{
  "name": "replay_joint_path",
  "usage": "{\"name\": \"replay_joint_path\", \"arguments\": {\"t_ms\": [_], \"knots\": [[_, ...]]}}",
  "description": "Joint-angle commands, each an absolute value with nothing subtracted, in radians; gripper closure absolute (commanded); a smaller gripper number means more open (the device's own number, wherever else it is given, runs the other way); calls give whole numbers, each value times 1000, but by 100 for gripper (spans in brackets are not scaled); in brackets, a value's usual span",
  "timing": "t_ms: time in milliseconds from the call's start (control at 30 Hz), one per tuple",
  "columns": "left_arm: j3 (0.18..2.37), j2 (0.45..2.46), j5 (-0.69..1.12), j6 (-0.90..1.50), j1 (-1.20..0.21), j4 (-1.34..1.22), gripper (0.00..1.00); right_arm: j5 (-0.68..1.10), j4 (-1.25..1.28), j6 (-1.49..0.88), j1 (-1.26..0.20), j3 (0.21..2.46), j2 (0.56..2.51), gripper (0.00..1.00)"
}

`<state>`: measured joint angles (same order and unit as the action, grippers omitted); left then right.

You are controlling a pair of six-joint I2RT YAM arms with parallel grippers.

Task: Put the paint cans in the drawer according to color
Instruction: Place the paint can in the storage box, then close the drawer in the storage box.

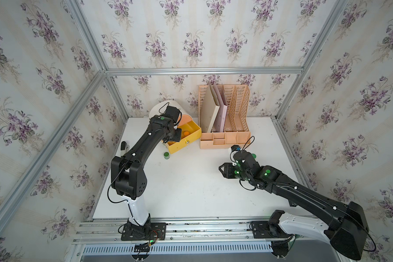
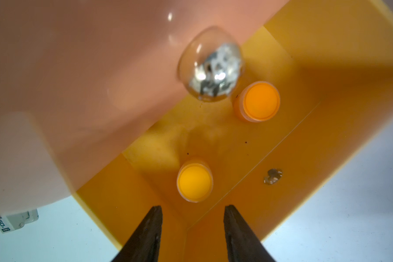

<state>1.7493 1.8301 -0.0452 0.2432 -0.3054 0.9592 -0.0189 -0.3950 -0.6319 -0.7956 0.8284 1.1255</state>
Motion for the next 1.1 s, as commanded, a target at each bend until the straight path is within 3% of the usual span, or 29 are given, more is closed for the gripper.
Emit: {"name": "replay_joint_path", "arguments": {"t_ms": [0, 233, 433, 567, 1067], "knots": [[1768, 1812, -40, 231, -305, 982, 47, -30, -396, -632, -796, 838, 1123, 50], [1823, 1746, -49, 209, -305, 1024, 46, -21, -376, -621, -795, 842, 1118, 50], [1879, 1680, -40, 148, -272, 987, 27, 41, -263, -552, -822, 865, 1118, 51], [1982, 1697, 0, 118, -200, 999, 1, 69, -195, -515, -837, 882, 1131, 52], [2064, 1856, 393, 141, 95, 729, 1, 83, 157, -408, -840, 882, 1264, 56]]}}
